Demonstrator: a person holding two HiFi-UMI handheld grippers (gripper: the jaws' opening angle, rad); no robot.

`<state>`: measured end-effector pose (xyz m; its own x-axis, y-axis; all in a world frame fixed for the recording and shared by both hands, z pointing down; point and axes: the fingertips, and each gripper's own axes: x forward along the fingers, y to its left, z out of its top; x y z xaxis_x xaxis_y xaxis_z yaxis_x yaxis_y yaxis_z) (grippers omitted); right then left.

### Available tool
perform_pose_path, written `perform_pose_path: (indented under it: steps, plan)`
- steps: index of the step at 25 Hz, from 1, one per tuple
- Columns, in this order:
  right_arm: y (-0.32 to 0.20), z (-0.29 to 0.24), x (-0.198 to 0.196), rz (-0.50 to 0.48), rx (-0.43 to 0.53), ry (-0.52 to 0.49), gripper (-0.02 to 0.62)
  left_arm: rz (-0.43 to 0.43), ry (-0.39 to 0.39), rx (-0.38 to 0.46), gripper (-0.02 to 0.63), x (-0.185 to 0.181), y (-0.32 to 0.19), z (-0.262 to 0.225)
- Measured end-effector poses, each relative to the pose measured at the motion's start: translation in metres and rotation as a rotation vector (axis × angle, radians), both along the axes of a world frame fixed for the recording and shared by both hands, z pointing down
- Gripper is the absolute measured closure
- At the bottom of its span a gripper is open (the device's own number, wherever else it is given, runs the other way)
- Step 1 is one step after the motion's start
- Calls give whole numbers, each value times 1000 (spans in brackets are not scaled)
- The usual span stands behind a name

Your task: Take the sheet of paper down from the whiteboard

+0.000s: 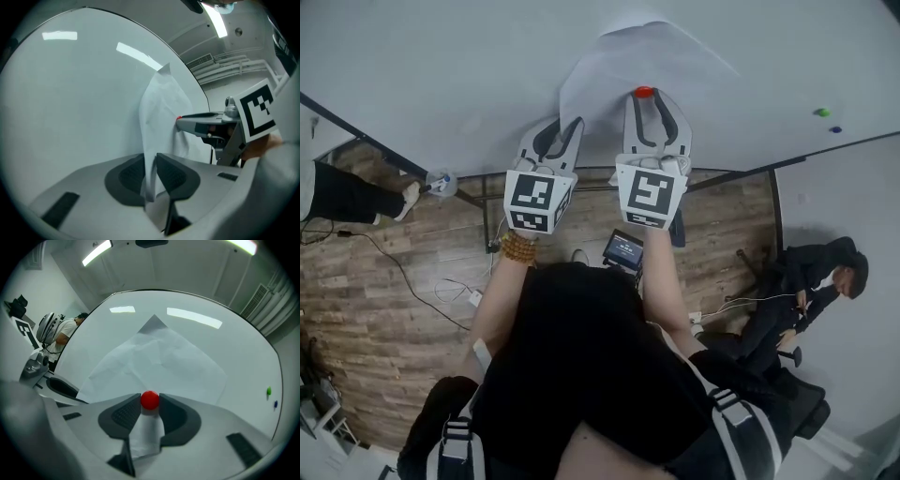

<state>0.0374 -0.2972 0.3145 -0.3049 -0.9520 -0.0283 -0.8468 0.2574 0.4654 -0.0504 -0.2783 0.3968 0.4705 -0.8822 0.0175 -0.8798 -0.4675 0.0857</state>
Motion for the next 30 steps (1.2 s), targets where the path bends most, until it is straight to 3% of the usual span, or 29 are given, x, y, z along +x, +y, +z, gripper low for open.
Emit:
perform_pose_path:
  steps: [8,30]
  plan:
    - [-1,2,-2,-3,4,11,474,-42,-13,21,582,-4,-5,-4]
    - [1,-1,-2,-11,16,36,476,-121,-73,60,592,-7,-6,-16]
